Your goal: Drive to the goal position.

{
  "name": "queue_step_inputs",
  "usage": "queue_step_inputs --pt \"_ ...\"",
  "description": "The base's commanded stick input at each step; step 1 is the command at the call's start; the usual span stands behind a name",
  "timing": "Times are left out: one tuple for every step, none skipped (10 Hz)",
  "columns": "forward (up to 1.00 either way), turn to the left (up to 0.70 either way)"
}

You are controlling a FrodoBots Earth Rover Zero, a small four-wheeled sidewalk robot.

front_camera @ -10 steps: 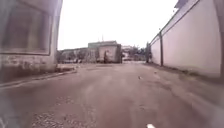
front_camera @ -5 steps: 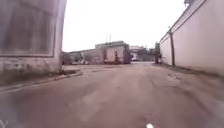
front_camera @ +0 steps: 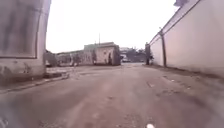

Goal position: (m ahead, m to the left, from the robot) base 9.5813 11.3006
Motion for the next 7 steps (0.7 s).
queue_step_inputs --pt "1.00 0.12" --pt "1.00 0.12" --pt "1.00 0.07" --pt "1.00 -0.17" --pt "1.00 -0.28" --pt "1.00 -0.28" --pt "1.00 -0.09"
